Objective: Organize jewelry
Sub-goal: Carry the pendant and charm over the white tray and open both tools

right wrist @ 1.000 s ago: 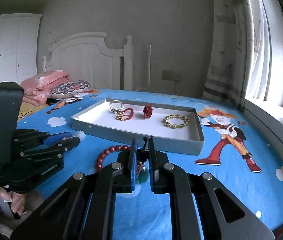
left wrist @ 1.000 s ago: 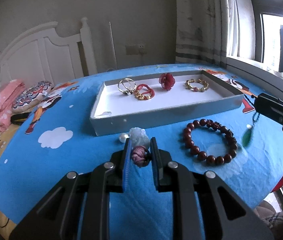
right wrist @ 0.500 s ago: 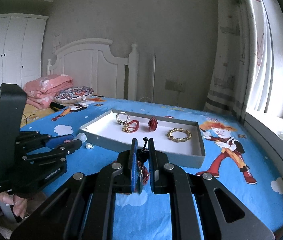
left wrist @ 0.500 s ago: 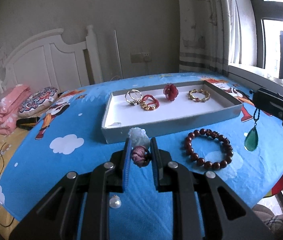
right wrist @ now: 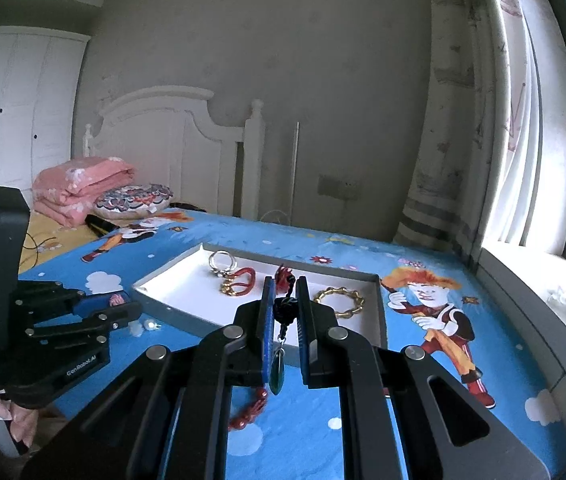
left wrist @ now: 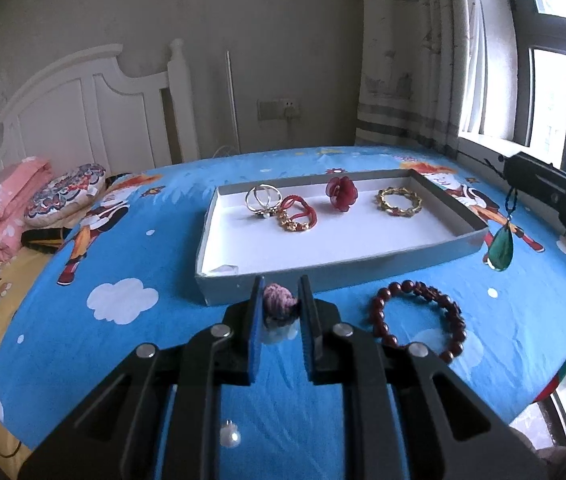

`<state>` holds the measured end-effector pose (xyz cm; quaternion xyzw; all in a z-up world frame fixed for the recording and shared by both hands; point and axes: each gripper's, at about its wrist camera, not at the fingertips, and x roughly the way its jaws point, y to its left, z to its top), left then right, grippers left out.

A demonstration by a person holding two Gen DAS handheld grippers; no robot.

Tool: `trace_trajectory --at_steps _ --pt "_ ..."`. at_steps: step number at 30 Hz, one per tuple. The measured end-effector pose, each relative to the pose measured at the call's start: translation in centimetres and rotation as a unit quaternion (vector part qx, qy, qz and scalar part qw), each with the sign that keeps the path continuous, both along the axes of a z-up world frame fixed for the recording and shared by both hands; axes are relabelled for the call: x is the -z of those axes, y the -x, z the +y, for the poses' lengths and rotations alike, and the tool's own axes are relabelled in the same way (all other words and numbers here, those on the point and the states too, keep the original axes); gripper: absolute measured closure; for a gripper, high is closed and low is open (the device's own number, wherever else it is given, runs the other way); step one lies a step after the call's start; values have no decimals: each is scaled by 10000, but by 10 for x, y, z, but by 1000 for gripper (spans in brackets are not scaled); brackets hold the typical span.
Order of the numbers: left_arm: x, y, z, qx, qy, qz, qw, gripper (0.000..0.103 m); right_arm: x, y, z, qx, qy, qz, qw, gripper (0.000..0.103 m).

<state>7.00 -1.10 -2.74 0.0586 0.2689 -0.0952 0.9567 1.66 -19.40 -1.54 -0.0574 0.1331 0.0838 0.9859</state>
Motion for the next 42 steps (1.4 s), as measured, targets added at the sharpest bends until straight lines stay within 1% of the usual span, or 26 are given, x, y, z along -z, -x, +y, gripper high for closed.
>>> trace_trajectory --at_steps 5,11,18,23,29,35,37,42 --pt "0 -13 0 -26 71 61 10000 87 4 -13 0 55 74 89 9999 93" --pt "-8 -17 -2 11 18 -40 10000 87 6 -20 4 35 144 134 9998 93" --pt "-27 -40 -11 51 -8 -154 9999 87 -7 -44 3 33 189 62 9998 93" --pt "-32 -67 -15 17 83 19 10000 87 -17 -65 3 39 214 55 9997 93" --pt "-28 -97 -19 -129 53 205 9997 87 -20 -90 5 101 313 108 9994 93" --pt "-27 -112 -26 -131 -81 231 9996 87 -15 -115 6 152 303 320 9989 93" --pt "-25 -120 -29 -143 -122 273 9995 87 -10 -126 7 161 308 455 9984 93" --pt "-19 -147 -26 -336 58 589 9977 87 -5 -145 11 211 374 628 9971 93"
